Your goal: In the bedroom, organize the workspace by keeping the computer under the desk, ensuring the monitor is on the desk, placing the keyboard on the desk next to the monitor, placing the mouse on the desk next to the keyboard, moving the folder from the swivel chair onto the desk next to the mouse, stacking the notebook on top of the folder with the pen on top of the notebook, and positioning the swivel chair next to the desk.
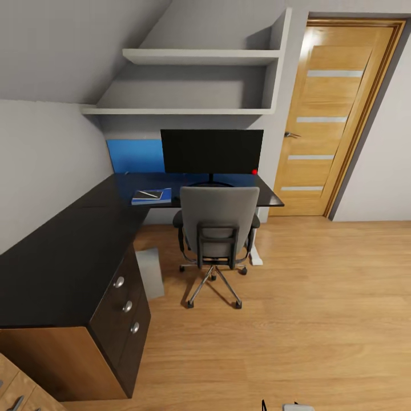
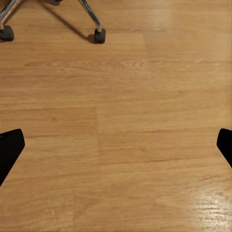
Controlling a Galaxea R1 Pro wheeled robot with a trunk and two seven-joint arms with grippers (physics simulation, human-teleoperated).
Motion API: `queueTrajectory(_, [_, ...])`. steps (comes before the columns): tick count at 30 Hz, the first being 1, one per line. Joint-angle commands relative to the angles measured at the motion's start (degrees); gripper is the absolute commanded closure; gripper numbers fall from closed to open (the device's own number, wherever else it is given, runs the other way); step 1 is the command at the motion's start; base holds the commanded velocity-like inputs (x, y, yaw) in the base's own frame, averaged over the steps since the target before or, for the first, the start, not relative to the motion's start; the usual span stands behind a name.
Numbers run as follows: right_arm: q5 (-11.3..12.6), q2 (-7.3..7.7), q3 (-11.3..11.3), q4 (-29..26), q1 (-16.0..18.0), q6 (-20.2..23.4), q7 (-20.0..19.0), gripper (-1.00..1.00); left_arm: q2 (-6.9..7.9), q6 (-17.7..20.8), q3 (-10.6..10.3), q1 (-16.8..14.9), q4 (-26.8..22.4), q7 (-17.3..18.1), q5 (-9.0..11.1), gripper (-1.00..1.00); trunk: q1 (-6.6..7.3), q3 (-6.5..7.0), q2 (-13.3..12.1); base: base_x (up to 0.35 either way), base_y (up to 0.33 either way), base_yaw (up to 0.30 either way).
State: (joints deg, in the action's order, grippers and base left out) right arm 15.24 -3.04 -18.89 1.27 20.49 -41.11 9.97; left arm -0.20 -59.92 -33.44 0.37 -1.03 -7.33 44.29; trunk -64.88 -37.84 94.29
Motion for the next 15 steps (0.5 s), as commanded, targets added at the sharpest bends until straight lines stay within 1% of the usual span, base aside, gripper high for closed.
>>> queueTrajectory(1, [0.3, -0.03, -0.5, 0.1, 0.0, -0.2, 0.2, -1.00, 0.02, -0.1, -0.5, 0.0, -0.1, -0.6, 0.0, -1.00, 0.00, -0.04, 0.0, 0.000, 0.000, 0.000])
queueTrajectory(15, [0.3, -0.03, -0.5, 0.1, 0.0, -0.2, 0.2, -1.00, 0.18, -0.1, -0.3, 0.1, -0.1, -0.7, 0.0, -1.00, 0.00, -0.04, 0.0, 0.000, 0.000, 0.000])
